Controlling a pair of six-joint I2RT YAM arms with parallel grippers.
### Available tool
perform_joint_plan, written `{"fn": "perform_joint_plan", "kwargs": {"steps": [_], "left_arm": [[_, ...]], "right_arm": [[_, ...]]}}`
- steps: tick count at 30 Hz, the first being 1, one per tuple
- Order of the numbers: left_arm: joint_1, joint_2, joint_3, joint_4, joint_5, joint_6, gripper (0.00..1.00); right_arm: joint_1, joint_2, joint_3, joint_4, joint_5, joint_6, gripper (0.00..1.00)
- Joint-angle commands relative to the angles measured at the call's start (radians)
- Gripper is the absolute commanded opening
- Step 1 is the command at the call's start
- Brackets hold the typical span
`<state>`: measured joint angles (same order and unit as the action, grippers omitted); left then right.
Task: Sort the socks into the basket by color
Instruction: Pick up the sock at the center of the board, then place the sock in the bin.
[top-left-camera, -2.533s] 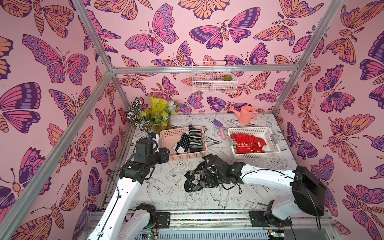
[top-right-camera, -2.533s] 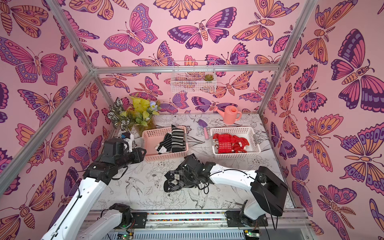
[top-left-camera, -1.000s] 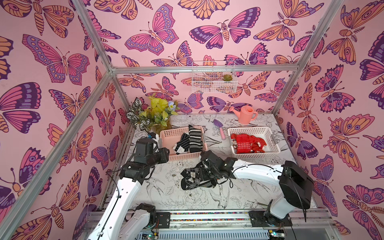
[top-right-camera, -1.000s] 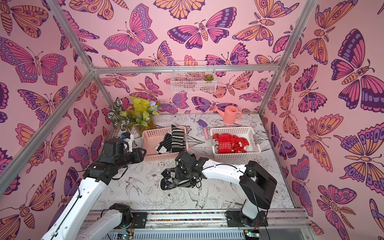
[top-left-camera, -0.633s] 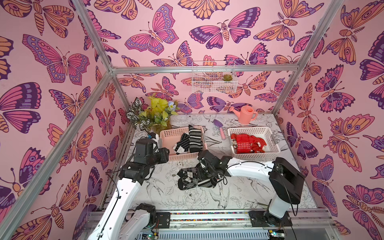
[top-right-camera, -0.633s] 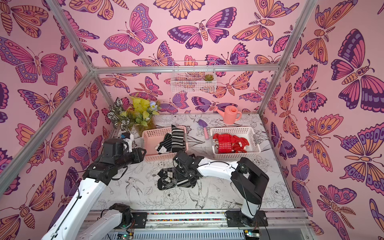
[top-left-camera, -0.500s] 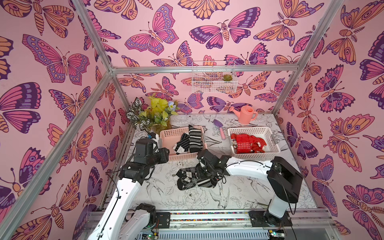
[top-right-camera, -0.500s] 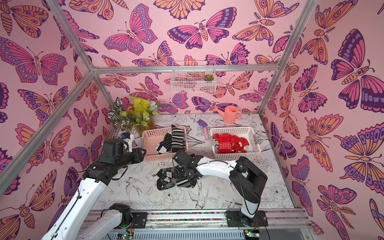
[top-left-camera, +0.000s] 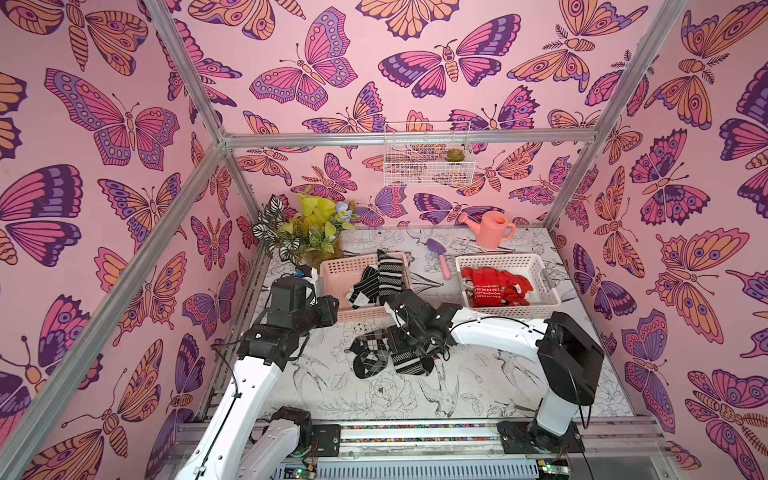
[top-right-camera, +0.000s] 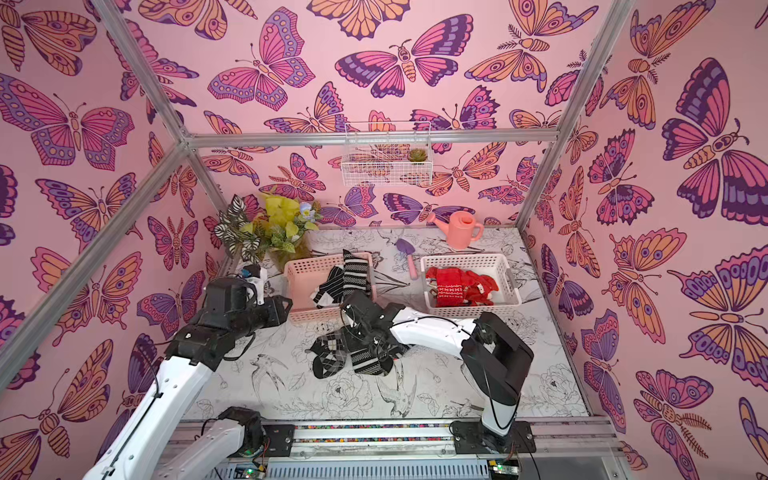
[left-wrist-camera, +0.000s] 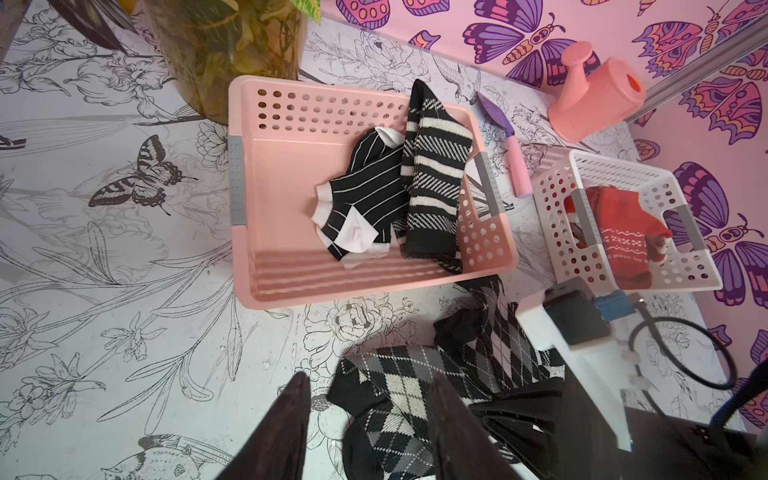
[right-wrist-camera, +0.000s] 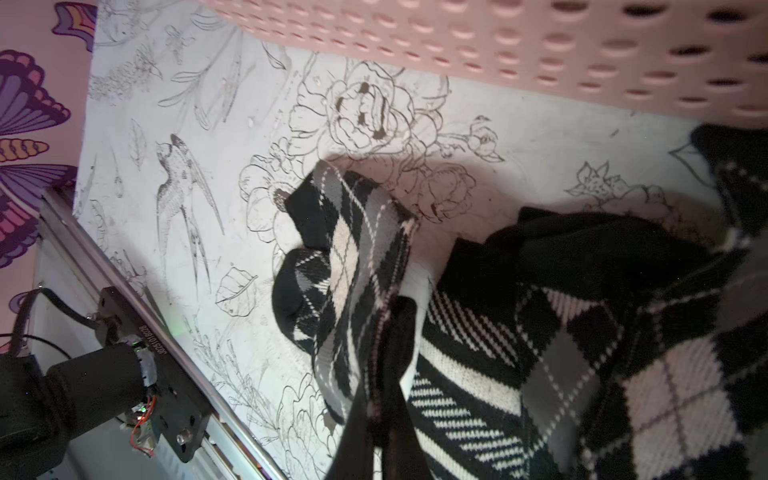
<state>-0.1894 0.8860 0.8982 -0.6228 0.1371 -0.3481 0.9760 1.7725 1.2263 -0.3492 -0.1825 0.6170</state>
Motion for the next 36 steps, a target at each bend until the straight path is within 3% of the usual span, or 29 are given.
{"fn": "perform_joint_plan", "kwargs": {"steps": [1,20,36], "left_arm": [[-0.003,-0.014,-0.016,-0.017,-0.008,0.016,0.49],[-0.002,-0.013,-0.018,-0.016,-0.008,0.015,0.49],[-0.002,-0.012,-0.021,-0.017,-0.005,0.015,0.49]], "right_arm": [[-0.005,-0.026,0.063,-0.068,-0.030,-0.062,0.00],[-0.081,-0.009,0.343,-0.198,-0.101,-0.202,0.00],[-0.199,0.197,0.696,-0.229,-0.200,-0.223,0.00]]}}
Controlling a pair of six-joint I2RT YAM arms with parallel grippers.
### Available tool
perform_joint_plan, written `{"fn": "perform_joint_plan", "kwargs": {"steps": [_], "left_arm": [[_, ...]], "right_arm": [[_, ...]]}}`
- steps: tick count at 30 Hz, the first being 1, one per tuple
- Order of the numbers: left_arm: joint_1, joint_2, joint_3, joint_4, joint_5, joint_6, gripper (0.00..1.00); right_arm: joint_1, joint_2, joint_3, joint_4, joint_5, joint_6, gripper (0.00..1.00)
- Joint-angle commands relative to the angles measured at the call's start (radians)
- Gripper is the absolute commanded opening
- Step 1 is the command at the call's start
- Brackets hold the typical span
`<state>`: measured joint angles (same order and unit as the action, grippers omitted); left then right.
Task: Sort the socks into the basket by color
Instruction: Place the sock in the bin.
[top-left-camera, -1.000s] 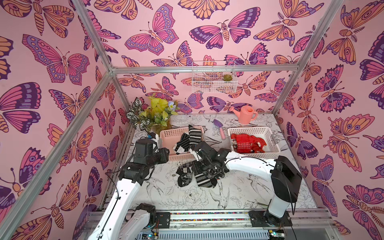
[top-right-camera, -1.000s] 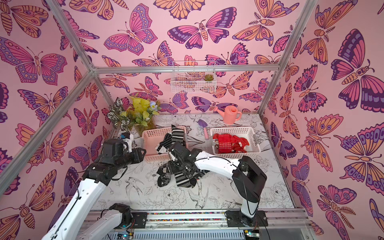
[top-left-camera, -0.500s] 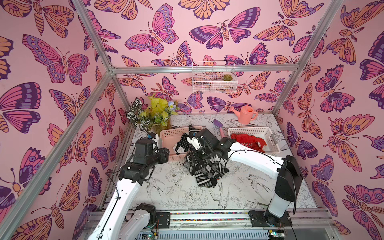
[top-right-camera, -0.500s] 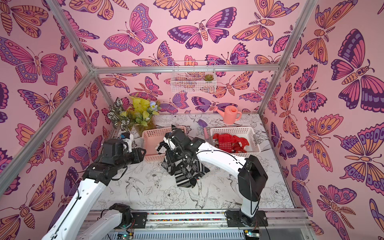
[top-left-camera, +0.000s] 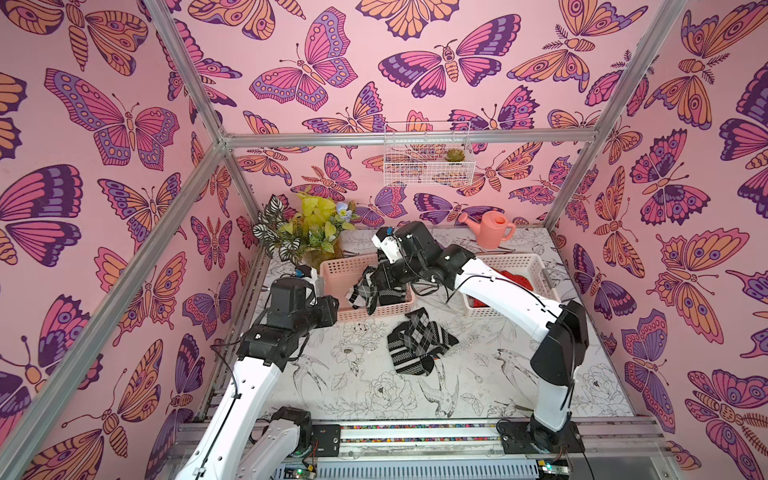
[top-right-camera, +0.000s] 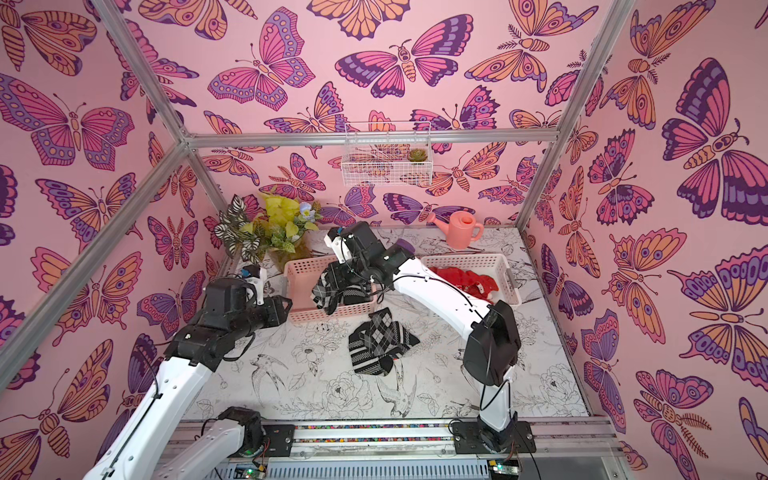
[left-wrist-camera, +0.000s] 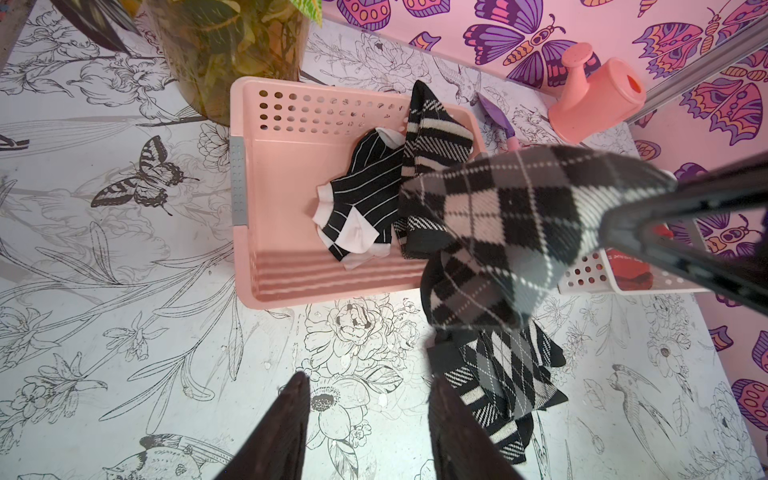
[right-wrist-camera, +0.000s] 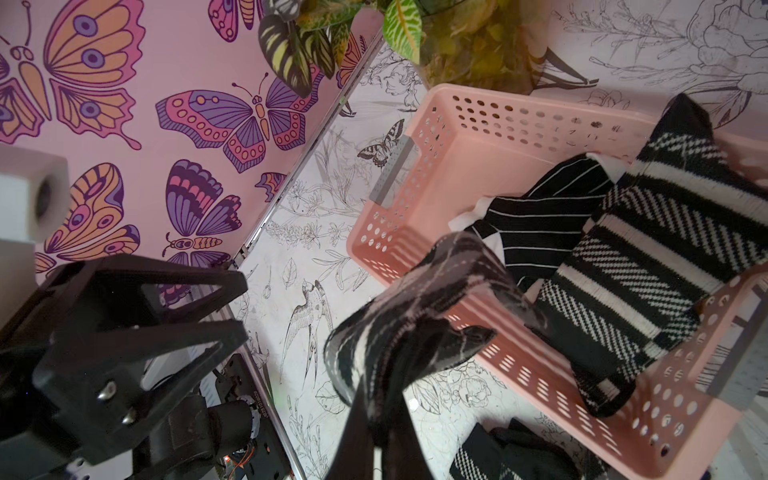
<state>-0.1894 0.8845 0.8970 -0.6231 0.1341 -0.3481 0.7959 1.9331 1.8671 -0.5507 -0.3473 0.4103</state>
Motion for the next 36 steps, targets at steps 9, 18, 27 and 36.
{"fn": "perform_joint_plan", "kwargs": {"steps": [9,18,27,36], "left_arm": [[-0.002,-0.013,-0.020,-0.018,-0.010,0.016,0.49],[-0.003,-0.015,-0.020,-0.018,-0.010,0.018,0.49],[-0.002,-0.015,-0.021,-0.018,-0.008,0.018,0.49],[-0.003,-0.003,-0.021,-0.018,-0.007,0.016,0.49]], "right_arm": [[-0.032,0.194,0.218,-0.030,-0.068,-0.016,0.00],[-0.032,0.284,0.241,0.038,-0.101,0.042,0.00],[-0.032,0.394,0.326,0.047,-0.136,0.068,0.00],[-0.031,0.480,0.388,0.085,-0.168,0.093,0.00]]}}
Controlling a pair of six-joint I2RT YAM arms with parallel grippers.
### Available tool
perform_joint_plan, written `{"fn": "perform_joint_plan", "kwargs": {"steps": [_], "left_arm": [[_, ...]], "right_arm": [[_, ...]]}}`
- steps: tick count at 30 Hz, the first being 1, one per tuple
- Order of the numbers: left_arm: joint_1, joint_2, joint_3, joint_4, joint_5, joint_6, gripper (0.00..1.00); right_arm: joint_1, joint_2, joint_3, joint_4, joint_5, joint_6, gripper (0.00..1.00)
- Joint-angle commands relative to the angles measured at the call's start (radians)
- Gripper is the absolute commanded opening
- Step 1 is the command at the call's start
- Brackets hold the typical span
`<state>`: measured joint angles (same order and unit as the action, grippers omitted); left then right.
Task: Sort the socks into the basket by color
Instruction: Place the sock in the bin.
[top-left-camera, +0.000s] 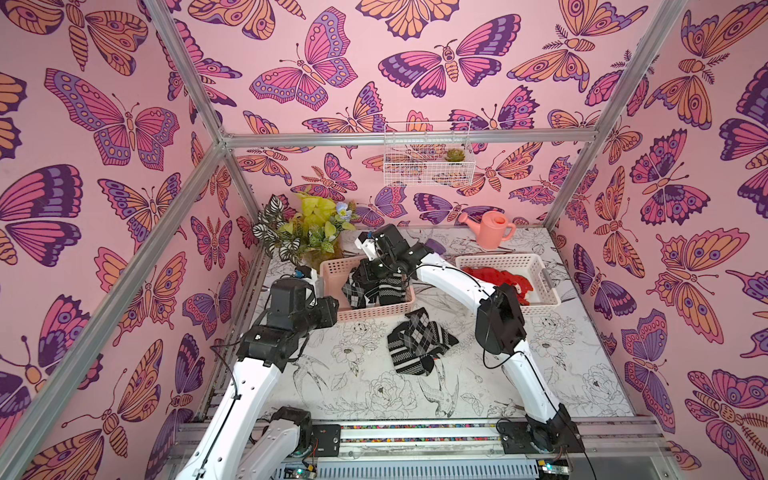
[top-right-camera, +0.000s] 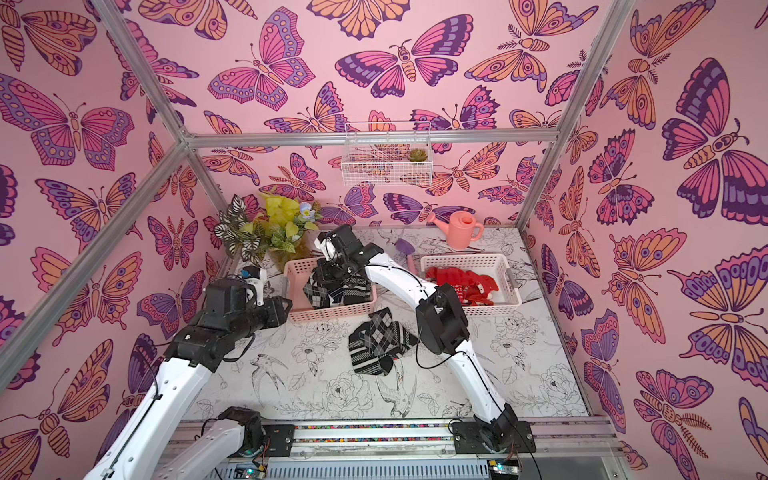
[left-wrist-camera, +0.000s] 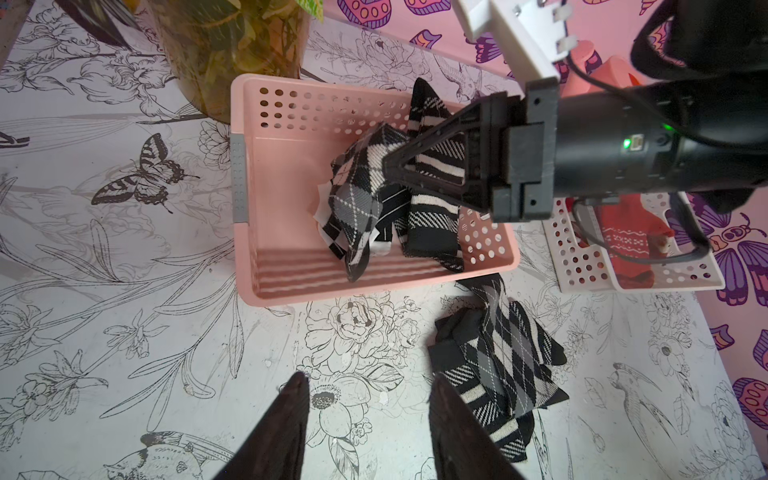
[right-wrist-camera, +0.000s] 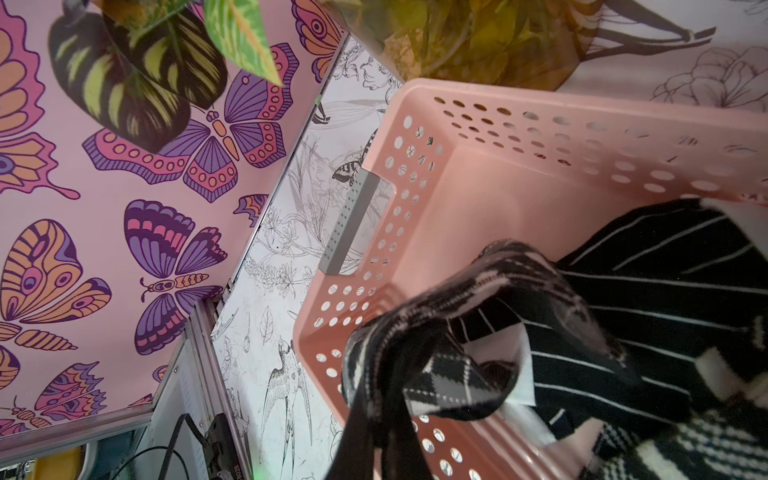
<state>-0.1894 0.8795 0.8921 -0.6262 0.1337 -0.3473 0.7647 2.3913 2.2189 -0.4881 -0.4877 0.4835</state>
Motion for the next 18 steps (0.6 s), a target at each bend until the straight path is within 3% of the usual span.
{"fn": "perform_joint_plan", "kwargs": {"steps": [1,18], "left_arm": [[-0.002,0.003,-0.015,-0.015,-0.006,0.016,0.49],[-0.002,0.004,-0.015,-0.016,-0.005,0.016,0.49]], "right_arm": [[0.001,0.028,0.039,0.030,-0.032,0.024,0.00],[0.013,0.122,0.097,0.139,-0.152,0.085,0.00]]}}
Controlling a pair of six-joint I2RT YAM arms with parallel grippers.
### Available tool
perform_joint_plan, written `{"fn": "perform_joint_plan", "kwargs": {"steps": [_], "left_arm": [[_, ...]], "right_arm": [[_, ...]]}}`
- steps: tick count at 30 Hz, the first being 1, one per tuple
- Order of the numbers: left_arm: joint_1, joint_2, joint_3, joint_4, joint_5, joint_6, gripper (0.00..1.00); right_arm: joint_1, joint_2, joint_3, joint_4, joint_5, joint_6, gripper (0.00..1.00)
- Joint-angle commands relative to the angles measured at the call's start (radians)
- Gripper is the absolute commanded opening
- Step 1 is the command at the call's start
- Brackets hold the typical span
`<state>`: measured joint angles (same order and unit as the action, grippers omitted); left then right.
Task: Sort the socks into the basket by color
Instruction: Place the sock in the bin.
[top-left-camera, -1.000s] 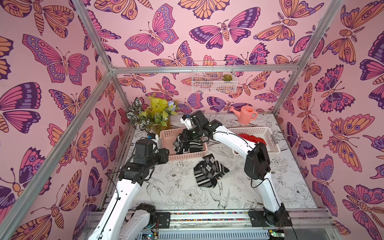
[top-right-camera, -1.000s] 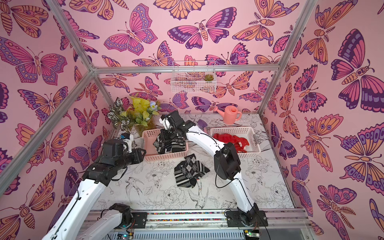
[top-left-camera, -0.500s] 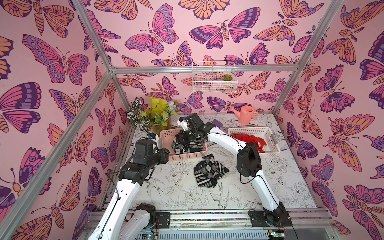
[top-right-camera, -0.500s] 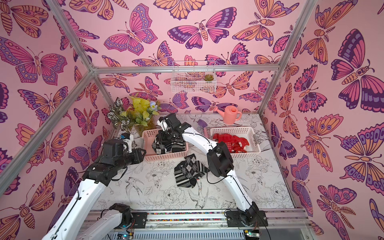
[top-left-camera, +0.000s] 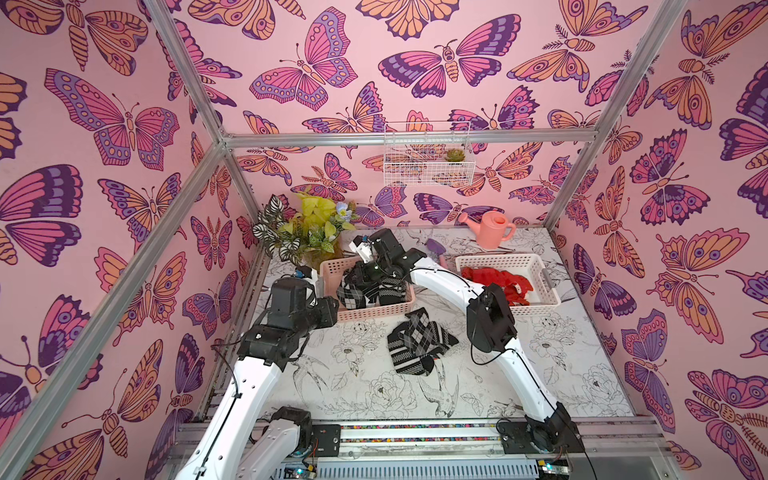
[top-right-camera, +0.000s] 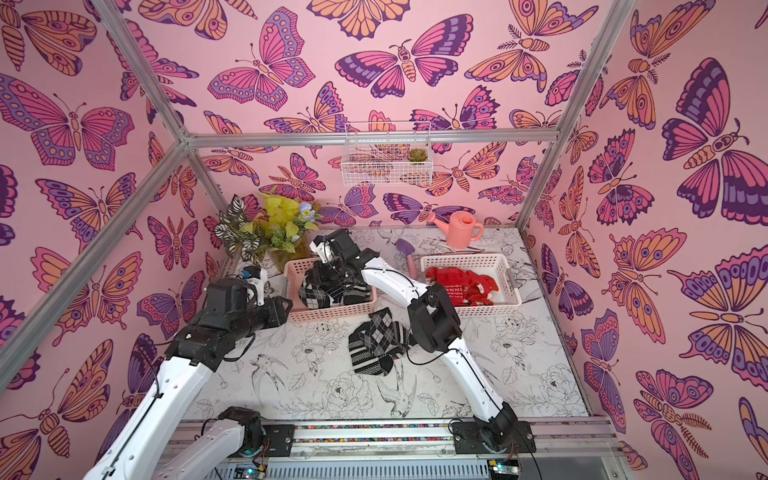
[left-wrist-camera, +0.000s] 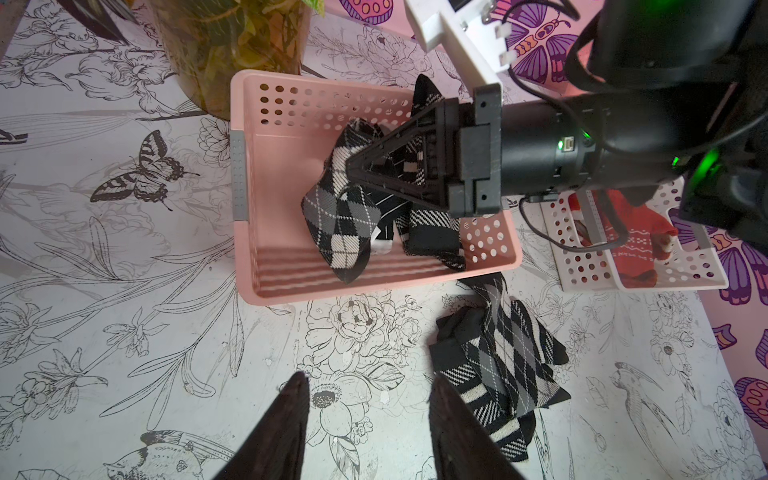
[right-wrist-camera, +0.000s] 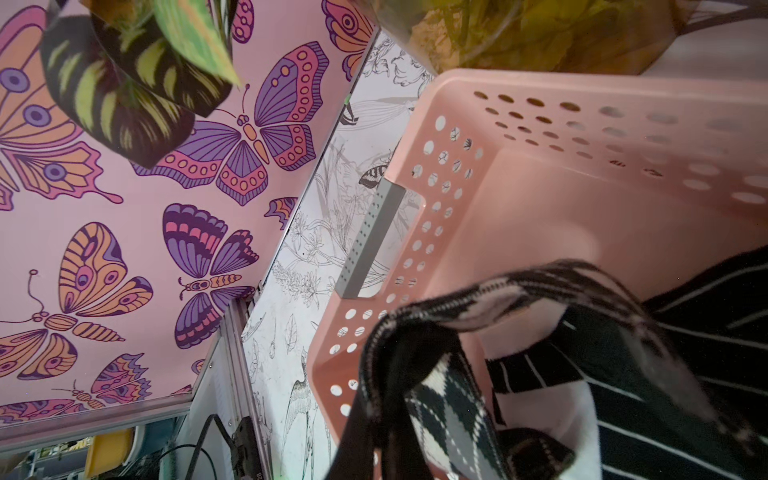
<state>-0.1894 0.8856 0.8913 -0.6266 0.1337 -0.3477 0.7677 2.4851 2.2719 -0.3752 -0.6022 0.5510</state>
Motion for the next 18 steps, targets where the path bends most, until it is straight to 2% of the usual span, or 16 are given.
{"fn": "perform_joint_plan", "kwargs": {"steps": [1,14,18], "left_arm": [[-0.002,-0.003,-0.013,-0.015,-0.005,0.016,0.49],[0.001,0.000,-0.013,-0.015,-0.002,0.016,0.49],[0.001,0.001,-0.014,-0.013,-0.001,0.016,0.49]], "right_arm": [[0.010,0.036,0.049,0.026,-0.037,0.022,0.00],[0.025,0.090,0.097,-0.009,-0.053,0.006,0.01],[0.025,0.089,0.083,-0.026,-0.018,-0.018,0.06]]}}
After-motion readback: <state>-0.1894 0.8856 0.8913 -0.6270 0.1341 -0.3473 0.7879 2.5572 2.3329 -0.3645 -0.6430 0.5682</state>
